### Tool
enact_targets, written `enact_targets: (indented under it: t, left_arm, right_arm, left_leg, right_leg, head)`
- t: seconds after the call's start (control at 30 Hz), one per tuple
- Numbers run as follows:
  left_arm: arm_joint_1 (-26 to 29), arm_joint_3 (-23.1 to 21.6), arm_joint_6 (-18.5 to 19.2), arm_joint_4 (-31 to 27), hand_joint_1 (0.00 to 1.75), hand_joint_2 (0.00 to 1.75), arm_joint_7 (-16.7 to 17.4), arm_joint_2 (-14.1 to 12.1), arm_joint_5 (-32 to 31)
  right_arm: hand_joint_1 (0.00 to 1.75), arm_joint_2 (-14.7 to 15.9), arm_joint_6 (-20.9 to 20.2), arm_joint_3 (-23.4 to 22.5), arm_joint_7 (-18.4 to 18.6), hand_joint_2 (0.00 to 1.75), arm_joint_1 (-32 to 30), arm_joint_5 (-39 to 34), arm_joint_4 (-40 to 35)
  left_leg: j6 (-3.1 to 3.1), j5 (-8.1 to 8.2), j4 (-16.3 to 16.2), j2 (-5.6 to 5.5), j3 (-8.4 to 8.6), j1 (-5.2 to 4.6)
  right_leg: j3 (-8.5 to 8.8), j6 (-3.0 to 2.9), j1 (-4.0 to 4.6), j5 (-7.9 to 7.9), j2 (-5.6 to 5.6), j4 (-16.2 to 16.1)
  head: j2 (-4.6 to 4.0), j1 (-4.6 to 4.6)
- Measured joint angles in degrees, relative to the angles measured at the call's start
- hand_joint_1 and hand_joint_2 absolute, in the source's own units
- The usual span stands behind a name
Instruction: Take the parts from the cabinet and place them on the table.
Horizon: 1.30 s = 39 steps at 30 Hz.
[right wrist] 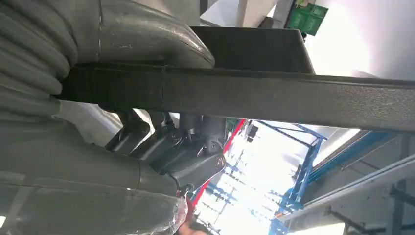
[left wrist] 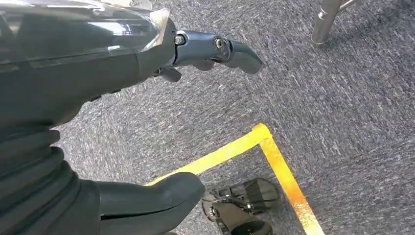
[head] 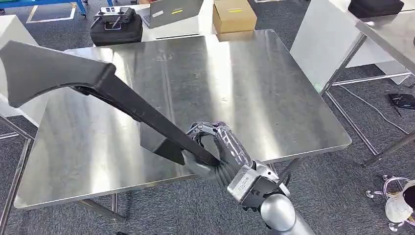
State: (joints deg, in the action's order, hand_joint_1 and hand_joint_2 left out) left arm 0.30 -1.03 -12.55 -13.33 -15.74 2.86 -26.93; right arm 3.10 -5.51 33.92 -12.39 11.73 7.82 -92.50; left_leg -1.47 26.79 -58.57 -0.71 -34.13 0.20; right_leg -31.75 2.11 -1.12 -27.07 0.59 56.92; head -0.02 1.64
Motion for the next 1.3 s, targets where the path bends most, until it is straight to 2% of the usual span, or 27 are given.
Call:
enact_targets:
  t: [0.1,0.2,0.37,0.4,0.43,0.47,0.5,0.53,0.57,0.6,0.63,0.67,0.77,0.87,0.93,1.07,1.3]
  left_arm:
    - [0.0,0.0,-0.4,0.0,0.00,1.75,0.6,0.0,-0.5]
    - [-0.3,0.0,-0.5,0.0,0.00,1.75,1.2,0.2,-0.8]
    - [-0.7,0.0,-0.1,0.0,0.00,1.75,1.4,0.5,-0.9]
    - [-0.8,0.0,0.3,0.0,0.00,1.75,1.3,0.5,-1.1]
    - [-0.9,0.0,1.0,0.0,0.00,1.75,1.2,0.5,-1.4]
    - [-1.2,0.0,1.6,0.0,0.00,1.75,1.2,0.4,-1.6]
    - [-1.4,0.0,1.9,0.0,0.00,1.75,1.2,0.3,-1.6]
    - [-1.5,0.0,1.9,0.0,0.00,1.75,1.2,0.3,-1.4]
    - [-1.5,0.0,1.8,0.0,0.00,1.75,1.0,0.3,-1.2]
    - [-1.4,0.0,1.7,0.0,0.00,1.75,0.7,0.2,-1.1]
    - [-1.4,0.0,1.6,0.0,0.00,1.75,0.5,0.2,-0.8]
    - [-1.4,0.0,1.3,0.0,0.00,1.75,0.5,0.2,-0.7]
    - [-1.5,0.0,1.2,0.0,0.00,1.75,0.7,0.7,-0.5]
    - [-1.5,0.0,1.4,0.0,0.00,1.75,1.4,1.0,-0.6]
    - [-1.7,0.0,1.9,0.0,0.00,1.75,2.1,1.1,-0.9]
    - [-2.1,-0.6,2.7,-0.1,0.00,1.75,3.5,1.1,-1.9]
    - [-2.4,-1.5,3.0,-0.3,0.00,1.75,4.1,1.1,-2.2]
  right_arm:
    - [1.75,0.0,-1.0,0.4,0.3,1.75,1.0,1.4,0.2]
    - [1.75,-0.6,-2.7,1.9,1.3,1.75,4.5,2.9,1.1]
    - [1.75,-1.7,-5.4,3.6,1.5,1.75,11.4,-0.2,4.2]
    - [1.75,-1.7,-7.5,3.6,0.9,1.75,13.1,-2.3,5.3]
    - [1.75,-1.3,-12.3,3.7,-1.0,1.75,15.2,-5.2,7.0]
    - [1.75,-0.6,-18.3,4.2,-4.3,1.75,17.8,-7.6,8.8]
    - [1.75,0.9,-25.7,4.8,-9.8,1.75,20.4,-9.8,11.2]
    - [1.75,1.7,-30.5,5.4,-13.5,1.75,22.3,-10.9,13.2]
    - [1.75,2.3,-33.4,5.7,-15.9,1.75,23.6,-12.7,15.2]
    - [1.75,2.5,-34.3,5.5,-16.3,1.75,24.8,-14.6,17.1]
    - [1.75,2.7,-33.5,5.0,-15.1,1.75,25.8,-16.0,19.2]
    - [1.75,2.6,-31.2,4.6,-12.6,1.75,26.8,-16.0,20.8]
    - [1.75,0.8,-19.0,3.1,-1.5,1.75,29.8,-13.2,26.1]
    - [1.75,-0.9,-8.8,2.8,3.4,1.75,32.3,-7.1,29.4]
    - [1.75,-1.5,-4.0,3.3,6.2,1.75,34.0,-0.6,31.3]
    - [1.75,-2.4,0.5,4.2,10.2,1.75,36.5,10.2,35.2]
    - [1.75,-3.3,2.1,5.7,11.7,1.75,38.3,15.0,39.8]
  left_leg:
    - [-0.04,-0.04,0.0,0.02,0.00,0.03]
    - [-0.05,-0.06,0.0,0.20,0.05,0.04]
    - [-0.14,-0.14,0.0,0.22,0.07,0.12]
    - [-0.15,-0.15,0.0,0.24,0.07,0.12]
    - [-0.16,-0.16,0.0,0.27,0.08,0.12]
    - [-0.19,-0.19,0.0,0.25,0.08,0.12]
    - [-0.19,-0.19,0.0,0.23,0.10,0.12]
    - [-0.19,-0.19,0.0,0.18,0.12,0.12]
    - [-0.20,-0.19,0.0,0.14,0.14,0.12]
    - [-0.20,-0.19,0.0,0.14,0.13,0.10]
    - [-0.20,-0.19,0.0,0.14,0.11,0.07]
    - [-0.20,-0.19,0.0,0.16,0.11,0.04]
    - [-0.27,-0.24,0.0,0.21,0.11,0.04]
    - [-0.27,-0.26,0.0,0.21,0.08,0.05]
    - [-0.27,-0.27,0.0,0.20,0.08,0.05]
    - [-0.27,-0.26,0.0,0.21,0.05,0.05]
    - [-0.27,-0.26,0.0,0.19,0.02,0.05]
  right_leg:
    - [-0.01,0.00,0.04,0.01,0.01,0.1]
    - [-0.06,0.01,0.06,0.02,0.06,0.1]
    - [-0.02,0.01,0.16,0.03,0.05,0.1]
    - [-0.02,0.01,0.16,0.04,0.06,0.2]
    - [-0.04,0.05,0.16,0.06,0.07,0.2]
    - [-0.05,0.07,0.15,0.08,0.07,0.2]
    - [-0.02,0.07,0.15,0.08,0.07,0.1]
    - [0.04,0.07,0.15,0.08,0.05,0.1]
    - [0.08,0.07,0.15,0.08,0.02,0.1]
    - [0.06,0.07,0.13,0.08,0.02,0.1]
    - [0.07,0.10,0.10,0.10,0.02,0.1]
    - [0.07,0.11,0.10,0.11,0.03,0.1]
    - [0.03,0.19,0.11,0.16,0.05,0.1]
    - [-0.01,0.20,0.12,0.17,0.05,0.2]
    - [-0.01,0.20,0.12,0.17,0.05,0.2]
    - [-0.03,0.20,0.12,0.17,0.05,0.2]
    - [-0.07,0.20,0.12,0.17,0.04,0.2]
  head:
    - [0.00,0.00]
    - [0.00,0.00]
    - [0.00,0.00]
    - [0.00,0.00]
    - [0.00,0.00]
    - [0.00,0.00]
    - [0.00,0.00]
    - [0.00,0.00]
    - [0.00,0.02]
    - [0.00,0.00]
    - [0.00,0.00]
    - [0.00,0.00]
    - [0.00,0.00]
    - [0.00,0.00]
    - [0.00,0.00]
    - [0.00,0.00]
    - [0.00,0.00]
